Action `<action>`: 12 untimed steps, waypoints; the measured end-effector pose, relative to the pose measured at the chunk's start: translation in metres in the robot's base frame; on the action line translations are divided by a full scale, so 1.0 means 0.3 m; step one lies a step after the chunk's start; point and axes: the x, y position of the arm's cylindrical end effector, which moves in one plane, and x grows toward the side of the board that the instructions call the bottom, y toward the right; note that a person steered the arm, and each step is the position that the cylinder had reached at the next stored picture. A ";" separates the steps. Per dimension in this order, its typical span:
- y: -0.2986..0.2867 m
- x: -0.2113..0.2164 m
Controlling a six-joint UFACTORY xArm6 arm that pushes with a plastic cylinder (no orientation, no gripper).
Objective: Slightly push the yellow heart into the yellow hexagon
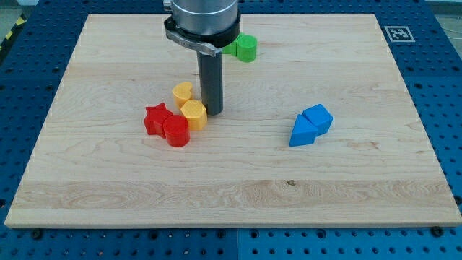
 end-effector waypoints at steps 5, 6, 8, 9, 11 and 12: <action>-0.144 -0.182; -0.144 -0.132; -0.144 -0.118; -0.144 -0.152; -0.029 -0.219; 0.062 -0.219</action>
